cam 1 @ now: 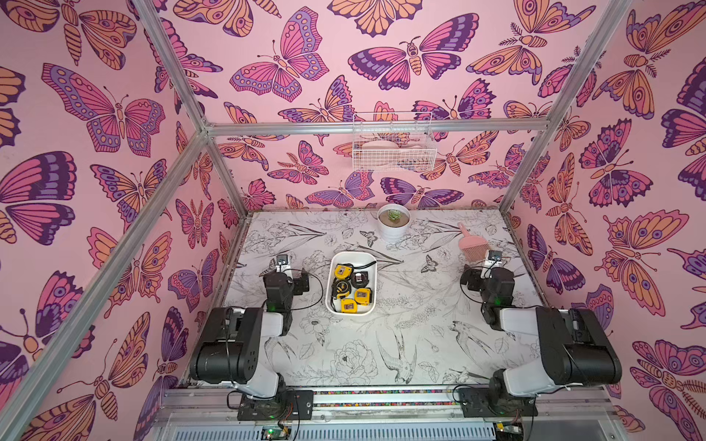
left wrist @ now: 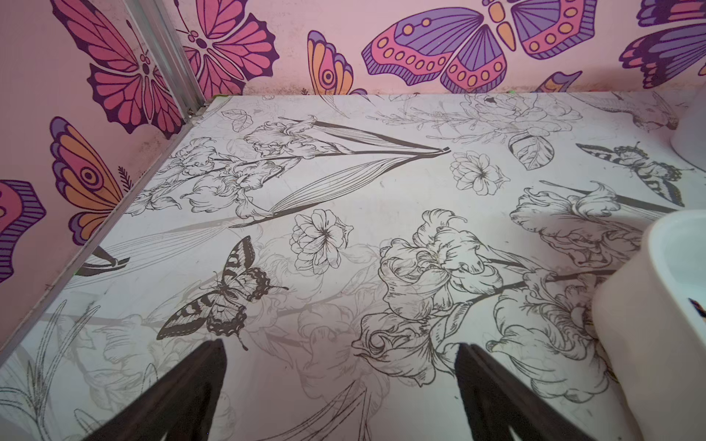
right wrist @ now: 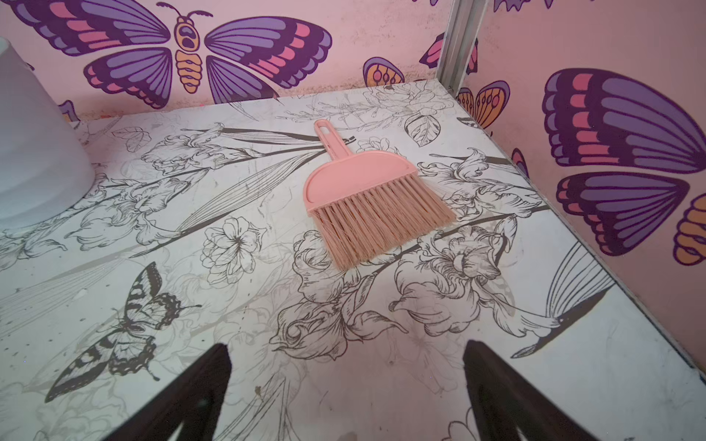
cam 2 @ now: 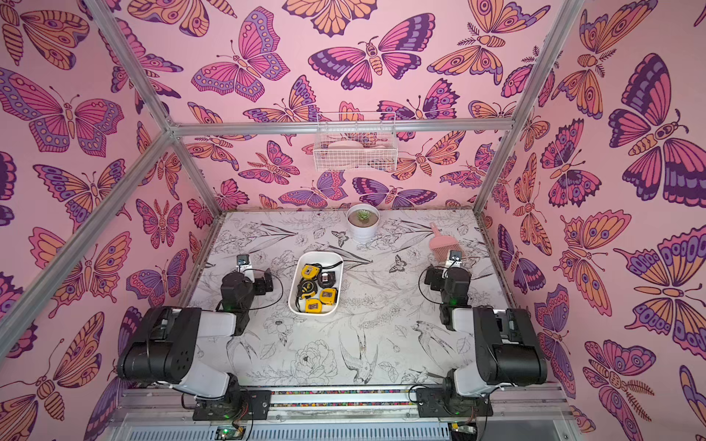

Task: Take the tape measure out of the storage box
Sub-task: Pick up the tape measure from the storage box.

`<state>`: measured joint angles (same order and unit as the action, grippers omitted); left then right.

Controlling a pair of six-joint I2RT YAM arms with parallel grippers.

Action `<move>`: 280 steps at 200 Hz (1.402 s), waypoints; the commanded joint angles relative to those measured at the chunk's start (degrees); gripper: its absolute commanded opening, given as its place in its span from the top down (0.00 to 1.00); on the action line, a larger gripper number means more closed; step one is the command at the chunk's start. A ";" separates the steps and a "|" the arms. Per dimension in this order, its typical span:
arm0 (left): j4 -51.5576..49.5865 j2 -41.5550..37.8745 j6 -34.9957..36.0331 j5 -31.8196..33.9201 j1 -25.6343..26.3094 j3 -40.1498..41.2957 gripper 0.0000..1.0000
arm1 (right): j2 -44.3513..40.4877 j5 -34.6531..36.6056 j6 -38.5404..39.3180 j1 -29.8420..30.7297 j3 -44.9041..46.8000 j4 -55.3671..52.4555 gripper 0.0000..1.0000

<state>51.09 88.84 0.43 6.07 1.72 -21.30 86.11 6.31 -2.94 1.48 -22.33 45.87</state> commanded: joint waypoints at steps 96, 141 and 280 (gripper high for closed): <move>-0.30 -0.37 -0.51 -2.17 -1.28 -0.31 0.00 | 0.20 -0.54 0.48 -0.41 -0.61 0.78 0.01; -0.51 -0.34 -0.54 -2.37 -1.41 -0.36 0.00 | 0.29 -0.57 0.40 -0.33 -0.70 0.72 0.01; -74.13 -12.08 -6.79 -7.82 14.08 -39.98 0.02 | -9.99 -5.89 -5.99 7.00 -25.43 -50.12 0.01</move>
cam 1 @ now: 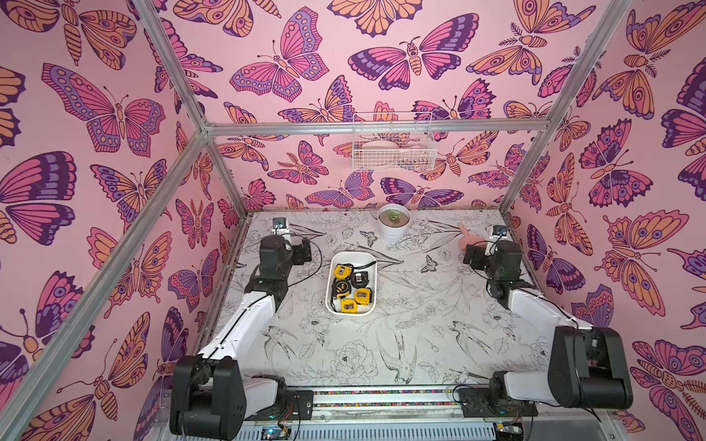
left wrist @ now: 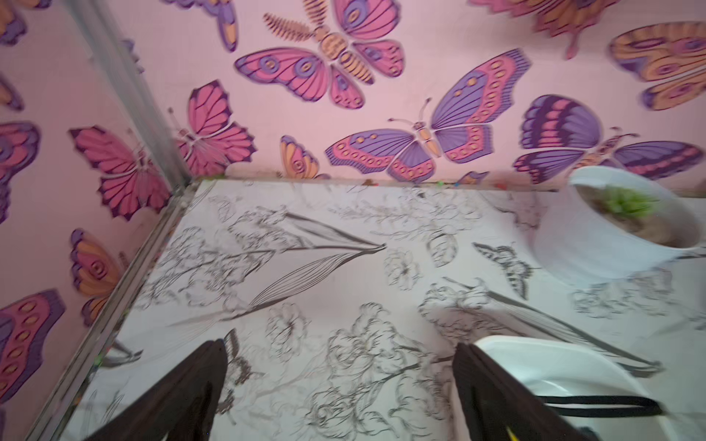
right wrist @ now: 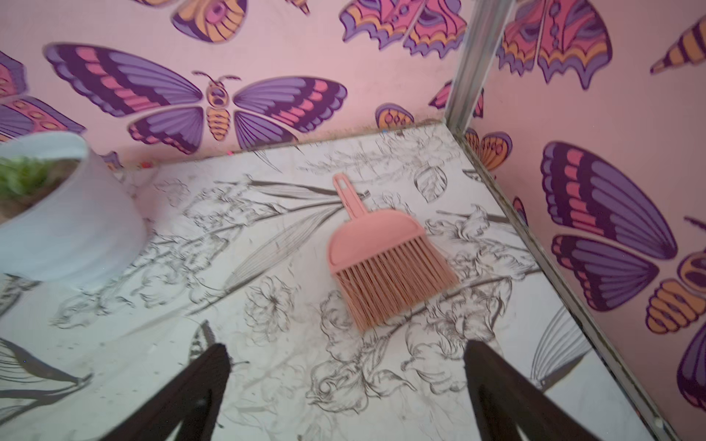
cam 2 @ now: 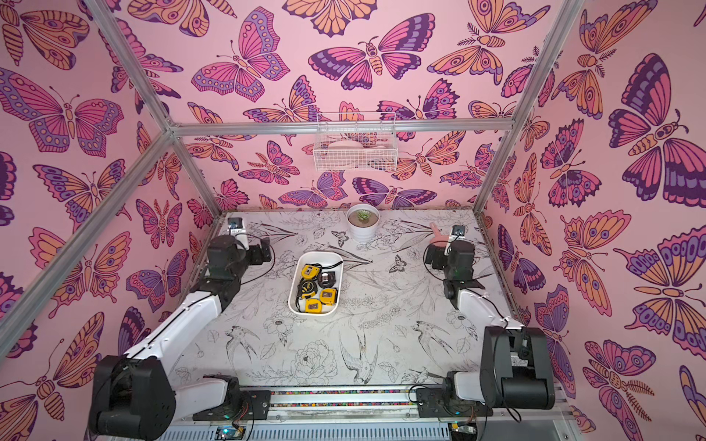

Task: Take the tape measure out of the storage box
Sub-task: Pick up the tape measure from the storage box.

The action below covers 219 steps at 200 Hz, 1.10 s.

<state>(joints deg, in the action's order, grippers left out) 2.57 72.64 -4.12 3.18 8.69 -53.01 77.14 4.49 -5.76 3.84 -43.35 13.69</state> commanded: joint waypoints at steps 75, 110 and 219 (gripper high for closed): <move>-49.70 28.56 -14.22 -10.56 21.46 -32.96 0.03 | 1.68 -8.81 -7.94 14.97 -11.46 -30.81 0.01; -50.44 35.53 -16.27 -13.74 21.55 -37.38 0.04 | 0.14 -11.41 -8.25 14.99 -10.11 -31.93 0.02; -50.69 43.59 -20.60 -6.70 21.90 -39.80 0.13 | -3.56 -12.06 -9.09 15.34 -5.80 -33.02 0.04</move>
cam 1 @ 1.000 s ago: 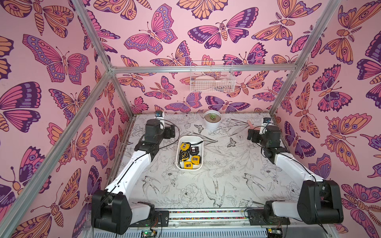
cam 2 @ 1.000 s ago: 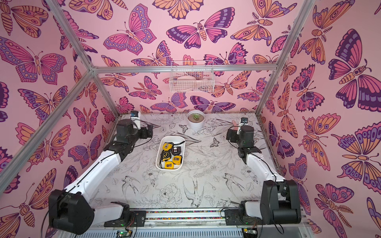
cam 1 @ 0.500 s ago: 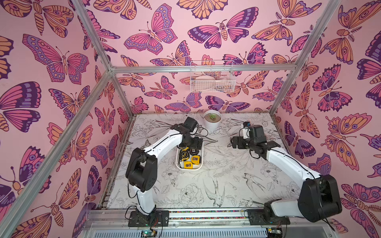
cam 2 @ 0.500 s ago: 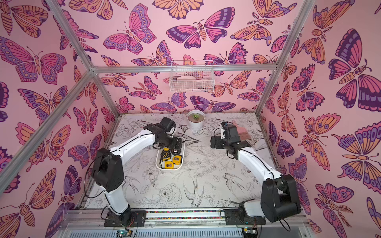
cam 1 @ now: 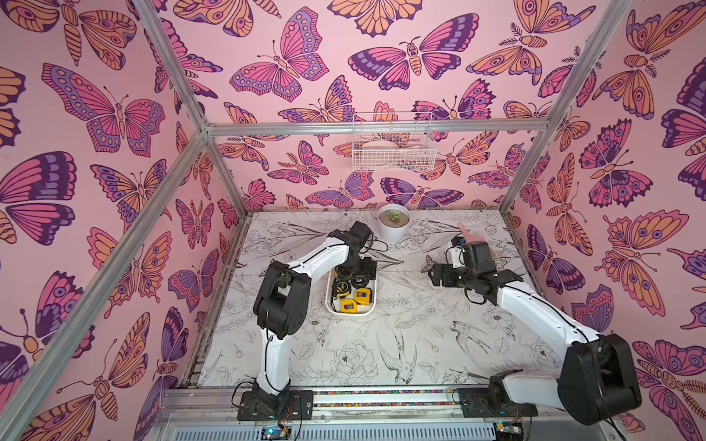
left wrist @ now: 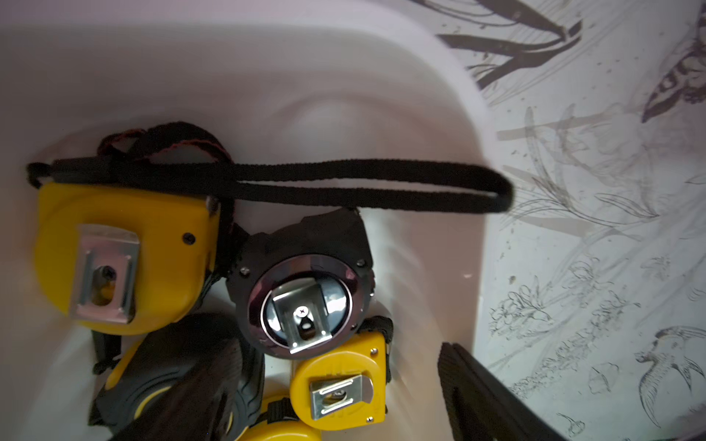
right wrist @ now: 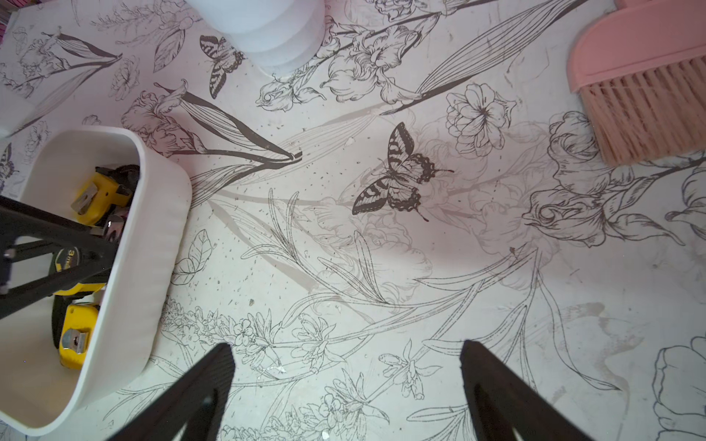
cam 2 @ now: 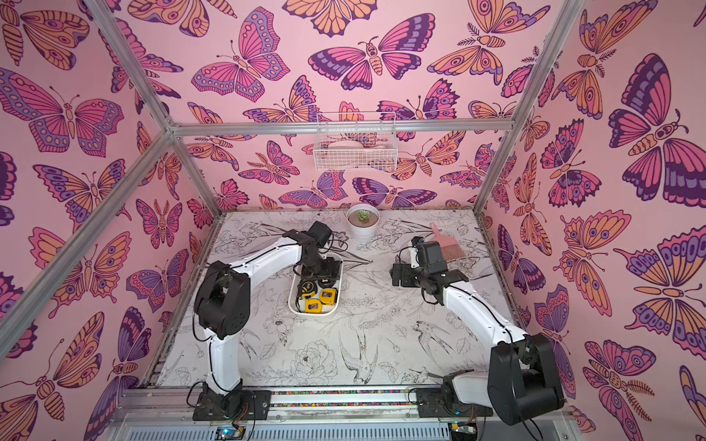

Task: Take the tape measure out of the storage box
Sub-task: Pick up the tape measure from the storage box.

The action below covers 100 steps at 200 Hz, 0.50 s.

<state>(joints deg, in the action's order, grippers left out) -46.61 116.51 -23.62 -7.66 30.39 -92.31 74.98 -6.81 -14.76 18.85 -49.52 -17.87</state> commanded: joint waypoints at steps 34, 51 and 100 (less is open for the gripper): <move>-1.65 4.07 -0.47 4.86 0.28 -2.98 0.13 | -1.24 -0.84 -0.04 0.37 0.69 -1.28 0.04; -2.00 7.26 -0.53 3.94 0.39 -5.02 0.13 | -1.10 -0.84 -0.03 0.39 0.49 -1.22 0.04; -3.70 10.15 -0.55 5.10 0.59 -6.39 0.23 | -1.76 -0.79 -0.49 0.36 1.39 -0.94 0.04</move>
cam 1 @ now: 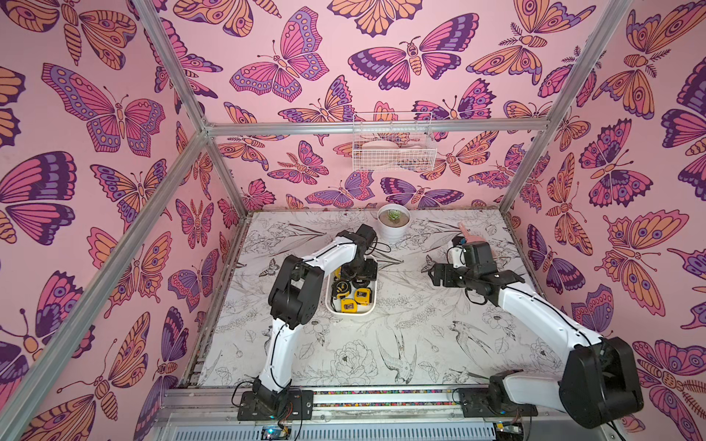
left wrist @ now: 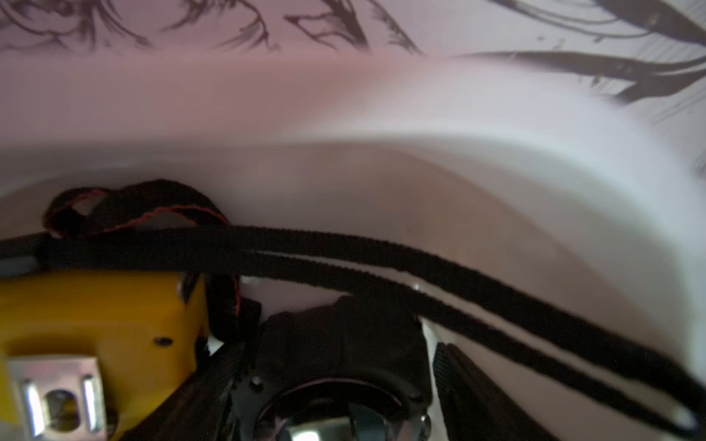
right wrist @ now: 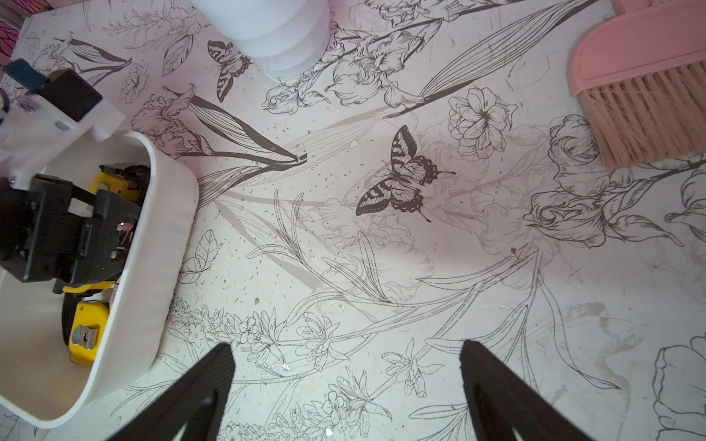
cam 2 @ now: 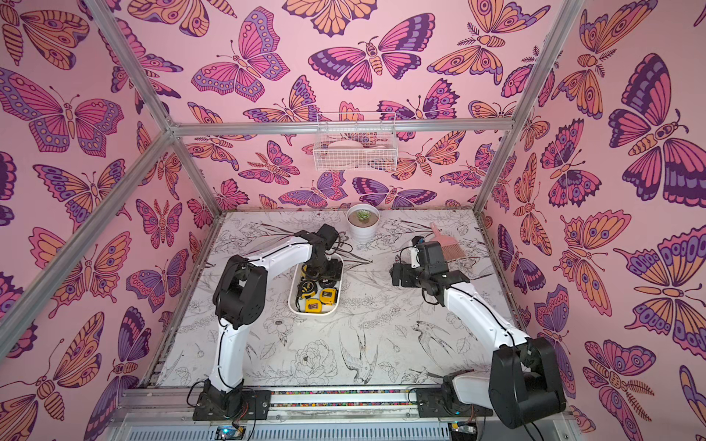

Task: Take the tape measure out of the storage box
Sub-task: Pick up the tape measure from the storage box.

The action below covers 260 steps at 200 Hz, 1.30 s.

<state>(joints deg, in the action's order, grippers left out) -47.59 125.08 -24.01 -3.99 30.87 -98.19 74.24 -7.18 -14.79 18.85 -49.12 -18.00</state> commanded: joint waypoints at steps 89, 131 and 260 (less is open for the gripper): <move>-4.11 0.10 0.47 0.82 0.12 1.24 0.68 | -0.79 -1.31 -0.77 0.36 1.48 0.21 0.04; -7.88 2.14 4.09 4.96 1.38 -1.59 0.48 | -1.29 -1.87 -1.34 0.45 1.75 0.36 0.04; -8.81 6.24 3.36 5.43 2.74 0.25 0.34 | -2.26 0.08 -2.34 2.06 1.75 -0.77 0.04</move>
<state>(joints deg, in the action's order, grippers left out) -52.51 126.74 -21.45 0.93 32.71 -101.21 73.19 -8.10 -16.51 20.29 -47.48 -17.80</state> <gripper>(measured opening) 0.689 0.965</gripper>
